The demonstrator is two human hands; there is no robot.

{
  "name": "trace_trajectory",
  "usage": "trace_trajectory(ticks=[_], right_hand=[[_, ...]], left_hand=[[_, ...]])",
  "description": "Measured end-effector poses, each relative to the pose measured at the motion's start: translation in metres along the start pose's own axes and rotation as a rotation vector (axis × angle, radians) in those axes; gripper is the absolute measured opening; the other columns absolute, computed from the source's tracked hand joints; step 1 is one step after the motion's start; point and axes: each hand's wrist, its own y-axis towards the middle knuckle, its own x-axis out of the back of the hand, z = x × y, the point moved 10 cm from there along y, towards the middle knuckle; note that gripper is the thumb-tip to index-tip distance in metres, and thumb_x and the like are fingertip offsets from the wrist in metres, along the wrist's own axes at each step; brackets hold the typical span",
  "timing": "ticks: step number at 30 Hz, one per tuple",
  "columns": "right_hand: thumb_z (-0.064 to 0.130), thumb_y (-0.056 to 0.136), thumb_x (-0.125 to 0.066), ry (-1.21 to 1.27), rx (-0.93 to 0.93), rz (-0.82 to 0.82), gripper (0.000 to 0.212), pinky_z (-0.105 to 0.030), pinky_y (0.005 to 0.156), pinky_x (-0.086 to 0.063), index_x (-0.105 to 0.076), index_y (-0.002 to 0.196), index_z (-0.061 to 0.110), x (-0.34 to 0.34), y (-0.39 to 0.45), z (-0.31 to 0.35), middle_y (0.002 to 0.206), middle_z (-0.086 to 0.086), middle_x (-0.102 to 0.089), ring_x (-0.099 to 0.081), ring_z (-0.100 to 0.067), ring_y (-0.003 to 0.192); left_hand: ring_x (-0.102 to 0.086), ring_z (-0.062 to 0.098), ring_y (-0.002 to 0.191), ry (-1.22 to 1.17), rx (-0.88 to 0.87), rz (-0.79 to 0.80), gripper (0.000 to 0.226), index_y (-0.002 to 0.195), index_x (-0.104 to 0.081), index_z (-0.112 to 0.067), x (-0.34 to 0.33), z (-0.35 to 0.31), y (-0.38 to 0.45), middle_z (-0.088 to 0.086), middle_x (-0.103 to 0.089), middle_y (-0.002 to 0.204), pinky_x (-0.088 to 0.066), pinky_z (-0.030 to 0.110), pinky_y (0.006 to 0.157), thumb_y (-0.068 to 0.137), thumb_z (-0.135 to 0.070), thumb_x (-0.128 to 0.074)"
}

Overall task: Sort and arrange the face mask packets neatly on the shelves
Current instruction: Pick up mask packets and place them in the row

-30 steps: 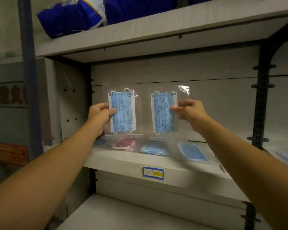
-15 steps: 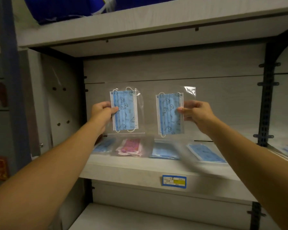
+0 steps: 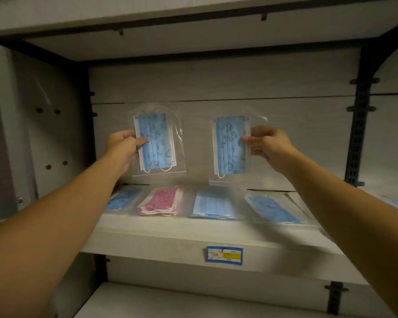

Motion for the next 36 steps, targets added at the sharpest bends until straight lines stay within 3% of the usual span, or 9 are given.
trace_trajectory(ticks=[6,10,13,20,23,25,30,34,36], right_hand=[[0.007,0.083,-0.079,-0.023,-0.020,-0.079,0.042,-0.044,0.088,-0.061,-0.062,0.121,0.002,0.060,0.003,0.004,0.112,-0.016,-0.071,-0.073,-0.029,0.101],[0.003,0.083,-0.078,-0.001,-0.031,-0.150,0.034,-0.044,0.087,-0.061,-0.063,0.114,0.004,0.097,0.000,0.007,0.110,-0.018,-0.072,-0.074,-0.030,0.096],[0.005,0.086,-0.076,-0.065,-0.104,-0.113,0.037,-0.041,0.086,-0.061,-0.061,0.119,0.003,0.107,-0.007,-0.003,0.107,-0.017,-0.072,-0.074,-0.028,0.096],[-0.001,0.078,-0.082,-0.341,-0.403,0.019,0.031,-0.039,0.083,-0.062,-0.069,0.106,-0.007,0.090,-0.031,-0.087,0.103,-0.025,-0.073,-0.074,-0.033,0.093],[0.003,0.077,-0.085,-0.481,-0.473,0.057,0.035,-0.037,0.082,-0.062,-0.071,0.108,-0.007,0.084,-0.036,-0.111,0.093,-0.019,-0.075,-0.075,-0.027,0.081],[0.010,0.076,-0.088,-0.594,-0.508,0.077,0.041,-0.038,0.086,-0.061,-0.072,0.111,-0.003,0.084,-0.034,-0.120,0.100,-0.019,-0.074,-0.073,-0.027,0.086],[0.042,0.066,-0.093,-1.023,-0.548,0.159,0.061,-0.033,0.073,-0.053,-0.068,0.109,0.006,0.087,-0.032,-0.128,0.102,-0.013,-0.072,-0.061,-0.022,0.078],[0.046,0.063,-0.093,-1.058,-0.552,0.158,0.075,-0.037,0.085,-0.058,-0.061,0.117,0.006,0.089,-0.032,-0.125,0.106,-0.012,-0.069,-0.065,-0.025,0.089],[0.047,0.065,-0.092,-1.059,-0.531,0.133,0.076,-0.039,0.081,-0.059,-0.058,0.116,0.003,0.094,-0.031,-0.116,0.101,-0.012,-0.066,-0.065,-0.027,0.089]], left_hand=[[-0.070,0.019,0.086,-0.054,0.059,0.044,0.014,0.098,-0.062,-0.005,-0.036,0.018,0.006,0.007,-0.069,0.097,-0.057,0.039,0.079,0.090,0.005,-0.067],[-0.070,0.021,0.085,-0.103,0.075,0.090,0.017,0.091,-0.061,-0.008,-0.063,0.021,0.004,0.008,-0.069,0.095,-0.056,0.040,0.078,0.090,0.008,-0.067],[-0.070,0.020,0.084,-0.133,0.078,0.126,0.019,0.090,-0.060,-0.009,-0.079,0.023,0.001,0.009,-0.069,0.096,-0.056,0.039,0.075,0.090,0.009,-0.066],[-0.070,0.020,0.084,-0.129,0.087,0.177,0.018,0.091,-0.062,-0.008,-0.103,0.029,-0.007,0.009,-0.069,0.096,-0.057,0.038,0.078,0.090,0.010,-0.065],[-0.071,0.020,0.086,-0.111,0.089,0.192,0.022,0.108,-0.063,0.000,-0.108,0.028,-0.009,0.011,-0.070,0.100,-0.058,0.036,0.075,0.089,0.009,-0.067],[-0.071,0.021,0.089,-0.111,0.090,0.197,0.030,0.118,-0.062,0.002,-0.111,0.026,-0.010,0.011,-0.071,0.100,-0.058,0.037,0.078,0.089,0.009,-0.067],[-0.072,0.020,0.086,-0.086,0.080,0.240,0.016,0.094,-0.066,-0.005,-0.122,0.022,-0.018,0.010,-0.072,0.097,-0.059,0.037,0.078,0.089,0.010,-0.065],[-0.071,0.021,0.086,-0.112,0.064,0.261,0.021,0.087,-0.062,-0.011,-0.136,0.011,-0.025,0.009,-0.071,0.096,-0.058,0.035,0.074,0.090,0.010,-0.065],[-0.072,0.022,0.087,-0.127,0.059,0.272,0.019,0.090,-0.063,-0.009,-0.145,0.003,-0.025,0.010,-0.071,0.098,-0.059,0.036,0.073,0.089,0.010,-0.065]])
